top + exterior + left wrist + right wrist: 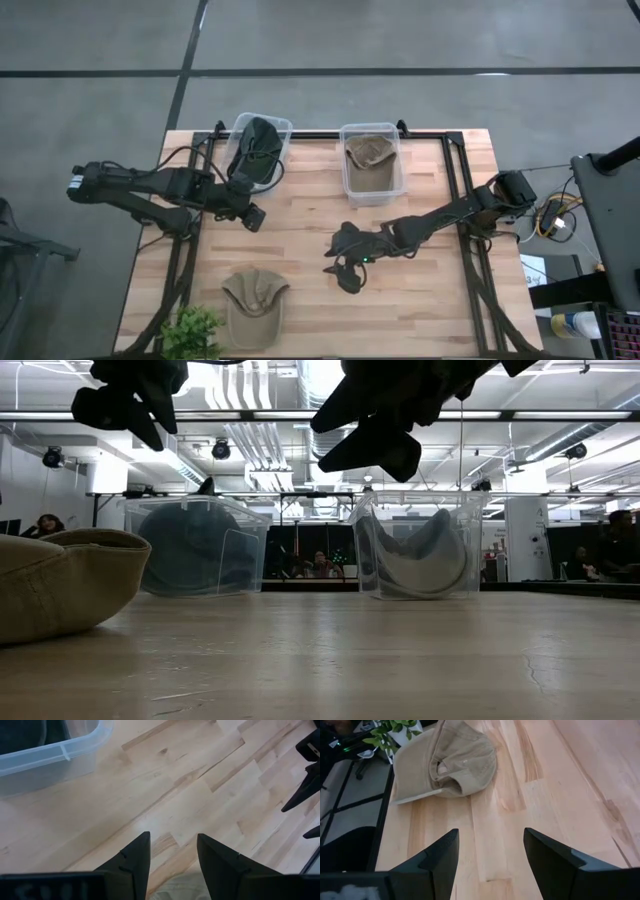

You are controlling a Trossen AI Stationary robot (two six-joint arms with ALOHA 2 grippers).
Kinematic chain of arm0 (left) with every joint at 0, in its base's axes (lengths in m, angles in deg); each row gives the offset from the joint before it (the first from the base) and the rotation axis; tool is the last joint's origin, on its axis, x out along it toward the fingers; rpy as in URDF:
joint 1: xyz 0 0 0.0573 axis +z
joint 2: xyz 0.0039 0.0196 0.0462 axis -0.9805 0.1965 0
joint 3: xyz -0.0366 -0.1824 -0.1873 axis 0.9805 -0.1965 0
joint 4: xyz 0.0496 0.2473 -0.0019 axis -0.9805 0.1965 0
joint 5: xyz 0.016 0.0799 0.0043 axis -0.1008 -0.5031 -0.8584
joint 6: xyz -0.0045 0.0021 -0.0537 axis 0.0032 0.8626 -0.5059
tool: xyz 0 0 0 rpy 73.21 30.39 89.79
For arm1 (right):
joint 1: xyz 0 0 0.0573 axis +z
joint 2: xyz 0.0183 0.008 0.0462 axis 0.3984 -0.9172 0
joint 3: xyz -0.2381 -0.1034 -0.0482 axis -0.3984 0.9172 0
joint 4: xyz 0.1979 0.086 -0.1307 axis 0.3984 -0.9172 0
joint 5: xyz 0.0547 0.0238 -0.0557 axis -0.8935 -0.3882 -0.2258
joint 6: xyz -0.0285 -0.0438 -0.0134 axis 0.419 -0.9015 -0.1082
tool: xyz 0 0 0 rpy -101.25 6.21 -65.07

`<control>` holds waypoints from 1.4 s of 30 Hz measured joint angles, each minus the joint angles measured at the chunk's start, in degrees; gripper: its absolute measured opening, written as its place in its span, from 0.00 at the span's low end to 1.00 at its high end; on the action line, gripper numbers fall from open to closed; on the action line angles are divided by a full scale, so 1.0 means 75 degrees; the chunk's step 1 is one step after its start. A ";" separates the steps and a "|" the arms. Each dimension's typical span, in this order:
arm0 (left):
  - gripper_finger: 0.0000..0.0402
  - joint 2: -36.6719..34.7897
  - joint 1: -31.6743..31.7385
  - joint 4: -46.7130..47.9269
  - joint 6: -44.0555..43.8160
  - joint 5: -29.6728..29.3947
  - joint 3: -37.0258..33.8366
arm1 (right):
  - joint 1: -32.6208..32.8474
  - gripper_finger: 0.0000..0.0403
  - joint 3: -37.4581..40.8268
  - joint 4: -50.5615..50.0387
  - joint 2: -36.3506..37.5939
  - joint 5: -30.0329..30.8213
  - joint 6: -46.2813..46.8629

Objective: Pick & Place hat
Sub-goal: Put the brown cap into the right transparent bin

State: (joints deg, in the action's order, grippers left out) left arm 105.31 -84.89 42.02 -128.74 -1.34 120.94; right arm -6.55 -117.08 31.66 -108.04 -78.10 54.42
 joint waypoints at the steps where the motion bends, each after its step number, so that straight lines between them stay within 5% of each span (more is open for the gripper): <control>1: 0.38 0.0000 0.0000 0.0000 0.0000 0.0000 0.0000 | 0.0000 0.54 0.0000 0.0004 -0.0001 0.0000 0.0003; 22: 0.38 0.0000 -0.0164 0.0006 -0.0055 0.0012 0.0000 | 0.0099 0.54 0.0000 0.0016 -0.0004 0.0003 0.0251; 37: 0.38 0.0000 -0.0201 0.0021 0.0529 0.0082 0.0000 | 0.0570 0.54 0.0000 0.0431 -0.0007 -0.0060 0.2913; 42: 0.38 0.0000 -0.0537 0.0030 0.0380 0.0324 -0.0029 | 0.0681 0.54 0.0000 0.0423 -0.0010 -0.0052 0.2829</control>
State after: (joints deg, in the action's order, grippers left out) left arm 105.31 -88.92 42.24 -125.89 1.09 120.73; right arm -1.45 -117.08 34.84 -108.12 -78.50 75.64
